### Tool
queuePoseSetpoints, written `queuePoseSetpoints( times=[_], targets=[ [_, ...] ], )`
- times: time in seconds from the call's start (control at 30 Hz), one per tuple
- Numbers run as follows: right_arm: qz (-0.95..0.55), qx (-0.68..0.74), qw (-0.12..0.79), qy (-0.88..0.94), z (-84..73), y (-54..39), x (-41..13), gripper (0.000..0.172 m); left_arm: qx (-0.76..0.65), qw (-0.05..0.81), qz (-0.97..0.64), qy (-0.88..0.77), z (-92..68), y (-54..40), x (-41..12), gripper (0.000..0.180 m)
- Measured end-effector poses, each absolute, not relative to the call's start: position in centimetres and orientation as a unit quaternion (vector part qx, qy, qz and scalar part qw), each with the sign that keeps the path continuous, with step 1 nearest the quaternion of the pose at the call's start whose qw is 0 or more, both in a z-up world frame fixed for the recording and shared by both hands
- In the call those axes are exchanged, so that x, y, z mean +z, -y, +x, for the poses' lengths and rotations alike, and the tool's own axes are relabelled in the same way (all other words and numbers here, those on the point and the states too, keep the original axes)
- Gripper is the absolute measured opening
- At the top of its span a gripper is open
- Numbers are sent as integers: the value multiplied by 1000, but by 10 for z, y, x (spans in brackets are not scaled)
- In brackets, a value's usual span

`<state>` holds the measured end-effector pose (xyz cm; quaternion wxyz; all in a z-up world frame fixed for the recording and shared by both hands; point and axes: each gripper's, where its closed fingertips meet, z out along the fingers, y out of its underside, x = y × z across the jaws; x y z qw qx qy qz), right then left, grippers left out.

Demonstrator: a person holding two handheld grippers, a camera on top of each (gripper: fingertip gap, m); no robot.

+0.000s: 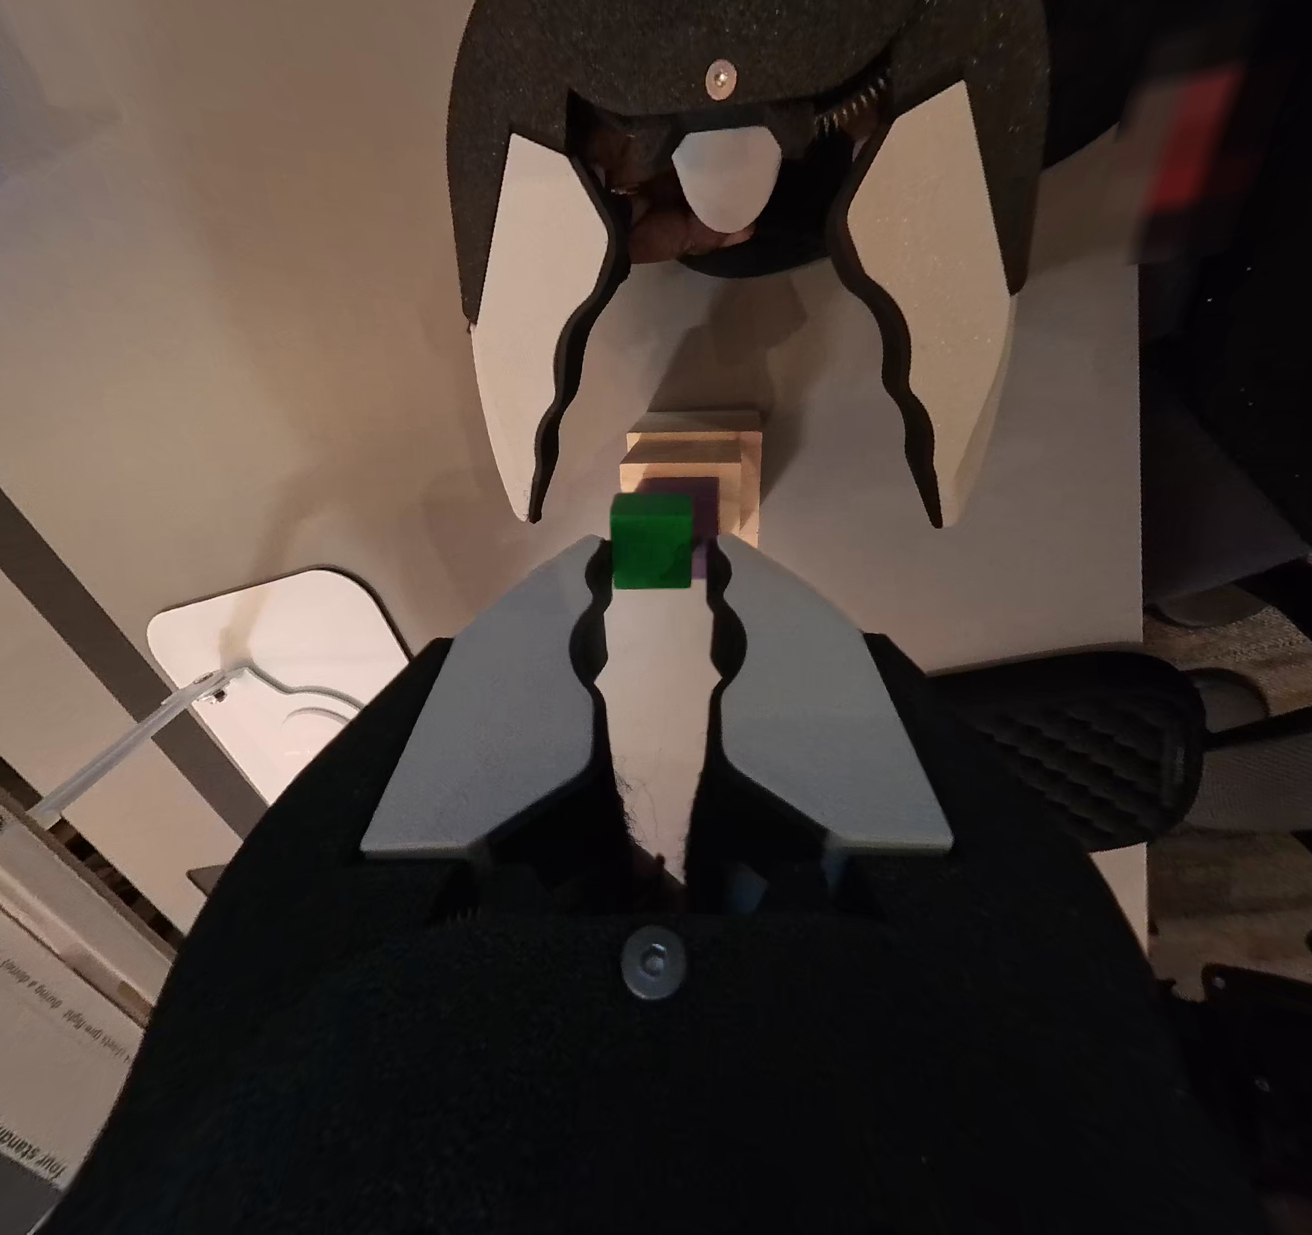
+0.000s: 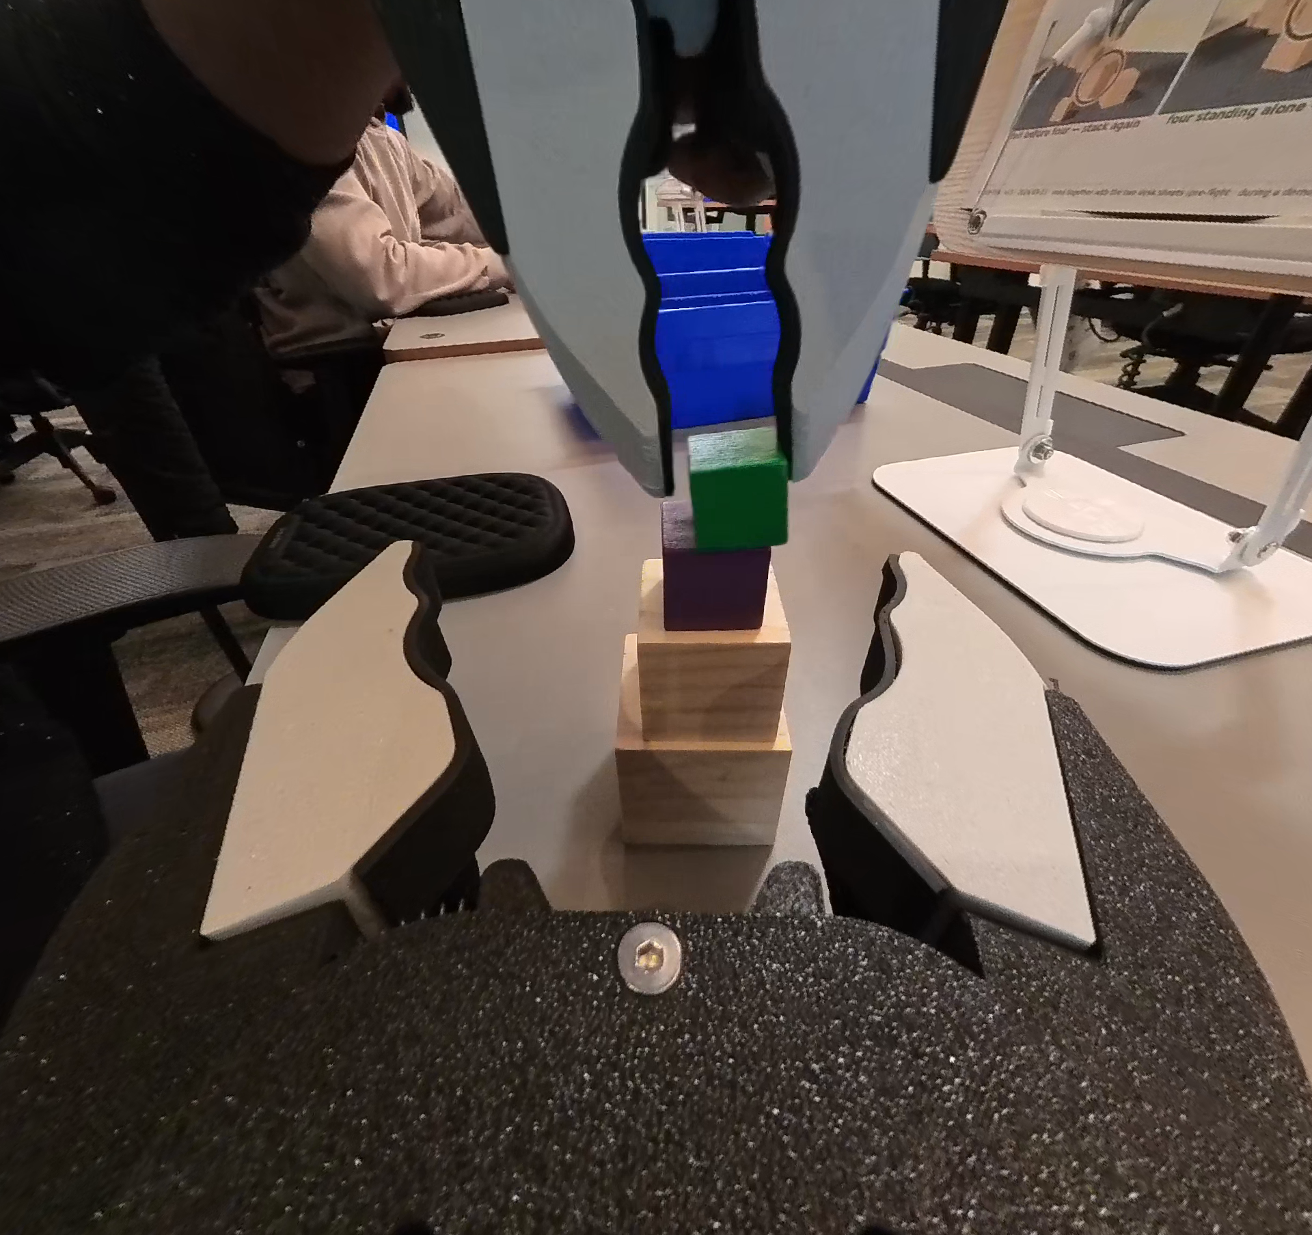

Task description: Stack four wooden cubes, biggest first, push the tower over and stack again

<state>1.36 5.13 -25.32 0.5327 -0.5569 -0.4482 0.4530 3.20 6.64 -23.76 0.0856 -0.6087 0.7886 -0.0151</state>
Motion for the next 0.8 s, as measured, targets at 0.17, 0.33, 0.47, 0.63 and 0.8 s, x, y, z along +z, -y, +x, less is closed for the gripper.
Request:
queuePoseSetpoints(
  times=[0.17,0.33,0.47,0.63,0.8],
  targets=[
    [-557,455,534,446,14,-52,-253,115,-43,127,-631,-765,35,-66,-230,80],
    [-556,455,534,444,14,-52,-252,115,-155,264,-636,-709,41,-55,-210,135],
    [-557,455,535,443,14,-53,-252,116,-257,380,-614,-643,34,-46,-187,146],
    [-559,456,534,441,15,-54,-252,117,-321,521,-575,-543,0,-34,-177,146],
    [-559,457,532,442,14,-53,-253,117,-319,603,-590,-432,-53,-40,-208,145]
  ],
)
